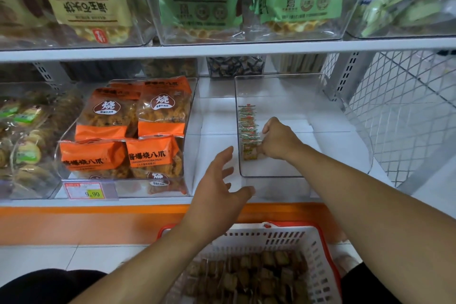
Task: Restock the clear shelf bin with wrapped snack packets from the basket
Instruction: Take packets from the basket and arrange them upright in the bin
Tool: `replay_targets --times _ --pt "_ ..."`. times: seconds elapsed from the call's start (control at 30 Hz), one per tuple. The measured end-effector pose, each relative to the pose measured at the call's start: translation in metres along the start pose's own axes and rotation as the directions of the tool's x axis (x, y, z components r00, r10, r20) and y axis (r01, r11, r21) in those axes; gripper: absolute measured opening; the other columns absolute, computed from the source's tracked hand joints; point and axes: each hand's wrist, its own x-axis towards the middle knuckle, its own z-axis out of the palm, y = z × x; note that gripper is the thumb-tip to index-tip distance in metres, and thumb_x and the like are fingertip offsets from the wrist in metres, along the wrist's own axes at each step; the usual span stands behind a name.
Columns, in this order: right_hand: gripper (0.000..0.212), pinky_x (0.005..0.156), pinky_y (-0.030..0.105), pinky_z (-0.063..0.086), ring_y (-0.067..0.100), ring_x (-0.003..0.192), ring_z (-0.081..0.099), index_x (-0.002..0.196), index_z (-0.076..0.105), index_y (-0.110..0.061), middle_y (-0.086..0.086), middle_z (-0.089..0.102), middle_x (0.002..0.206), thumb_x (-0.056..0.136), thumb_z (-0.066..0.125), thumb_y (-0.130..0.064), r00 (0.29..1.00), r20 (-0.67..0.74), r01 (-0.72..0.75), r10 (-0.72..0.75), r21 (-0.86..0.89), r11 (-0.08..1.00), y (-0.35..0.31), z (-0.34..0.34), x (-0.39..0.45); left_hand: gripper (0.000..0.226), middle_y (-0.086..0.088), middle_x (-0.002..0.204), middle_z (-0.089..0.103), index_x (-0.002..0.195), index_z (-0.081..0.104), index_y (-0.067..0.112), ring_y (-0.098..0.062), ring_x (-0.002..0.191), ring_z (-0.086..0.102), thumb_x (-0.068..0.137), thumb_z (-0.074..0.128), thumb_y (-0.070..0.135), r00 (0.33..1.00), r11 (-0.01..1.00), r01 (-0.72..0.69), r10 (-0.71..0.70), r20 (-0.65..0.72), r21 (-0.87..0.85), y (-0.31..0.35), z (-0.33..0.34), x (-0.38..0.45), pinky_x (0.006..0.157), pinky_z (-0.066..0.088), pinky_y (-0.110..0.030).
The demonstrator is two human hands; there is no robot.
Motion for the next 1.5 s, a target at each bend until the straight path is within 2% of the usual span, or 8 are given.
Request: replay_targets --times 0.13,0.23,0.4,0.53,0.67,0.93,1.1,1.5 --pt "0.022 0.072 0.033 0.055 0.025 0.087 0.065 0.098 0.054 -0.015 0.008 0.066 0.095 0.083 0.064 -0.003 0.936 -0.267 0.236 -0.23 -0.013 0.972 -0.013 -0.014 -0.02 0.04 0.01 0.111 0.066 0.118 0.058 0.026 0.001 0.095 0.063 0.086 0.078 0.012 0.99 0.997 -0.068 0.072 -0.124 0.032 -0.005 -0.005 -0.003 0.074 0.051 -0.011" --pt "0.013 0.064 0.032 0.051 0.011 0.068 0.057 0.084 0.054 -0.019 -0.008 0.058 0.074 0.082 0.062 -0.008 0.697 -0.42 0.606 -0.581 -0.09 0.791 -0.027 -0.019 -0.056 0.028 0.007 0.089 0.069 0.102 0.061 0.026 -0.005 0.08 0.066 0.084 0.078 0.012 0.996 0.993 -0.068 0.073 -0.05 0.096 -0.024 -0.006 -0.008 0.062 0.053 -0.017" --pt "0.011 0.056 0.029 0.043 0.017 0.067 0.05 0.08 0.054 -0.018 -0.001 0.055 0.078 0.087 0.06 -0.012 0.396 -0.086 0.864 -0.914 -0.303 0.403 0.015 0.034 -0.117 0.026 0.004 0.1 0.069 0.109 0.064 0.022 -0.016 0.095 0.065 0.086 0.075 0.016 0.917 0.886 -0.022 -0.167 0.363 0.463 -0.102 0.009 -0.039 0.082 0.052 -0.028" --pt "0.015 0.091 0.041 0.052 0.025 0.105 0.063 0.107 0.059 -0.031 0.0 0.066 0.117 0.094 0.055 -0.026 0.677 0.621 0.711 -0.396 -0.412 0.569 0.11 0.106 -0.134 0.043 -0.01 0.136 0.06 0.138 0.056 0.009 -0.027 0.125 0.057 0.096 0.064 0.019 0.715 0.752 -0.101 -0.401 0.573 0.652 -0.172 0.021 -0.077 0.097 0.042 -0.023" --pt "0.063 0.094 0.041 0.05 0.031 0.113 0.058 0.146 0.042 -0.028 0.011 0.056 0.136 0.088 0.067 -0.027 0.652 0.753 0.515 0.094 -0.53 0.674 0.182 0.156 -0.143 0.058 -0.016 0.145 0.052 0.149 0.042 0.015 -0.032 0.128 0.054 0.096 0.062 0.026 0.581 0.643 -0.119 -0.573 0.578 0.757 -0.221 0.038 -0.098 0.105 0.046 -0.04" --pt "0.107 0.102 0.052 0.048 0.041 0.13 0.045 0.153 0.028 -0.035 0.01 0.028 0.158 0.065 0.087 -0.052 0.487 0.834 0.577 0.26 -0.53 0.621 0.229 0.226 -0.163 0.043 -0.021 0.126 0.063 0.137 0.059 0.013 -0.039 0.115 0.06 0.096 0.063 0.025 0.584 0.74 -0.11 -0.493 0.645 0.664 -0.249 0.108 -0.097 0.089 0.047 -0.04" --pt "0.095 0.099 0.05 0.049 0.038 0.122 0.053 0.15 0.029 -0.039 0.008 0.038 0.154 0.072 0.079 -0.06 0.512 0.84 0.555 0.182 -0.485 0.676 0.244 0.234 -0.157 0.067 -0.018 0.147 0.04 0.147 0.042 0.02 -0.039 0.135 0.042 0.089 0.067 0.045 0.703 0.705 -0.078 -0.463 0.54 0.705 -0.27 0.139 -0.105 0.099 0.048 -0.052" --pt "0.067 0.076 0.043 0.054 0.03 0.096 0.057 0.141 0.041 -0.028 0.006 0.052 0.128 0.084 0.076 -0.032 0.322 0.897 0.51 0.304 -0.434 0.742 0.25 0.252 -0.147 0.049 -0.012 0.147 0.045 0.147 0.046 0.025 -0.036 0.128 0.047 0.1 0.057 0.034 0.586 0.621 -0.269 -0.501 0.637 0.736 -0.305 0.165 -0.098 0.098 0.05 -0.048"
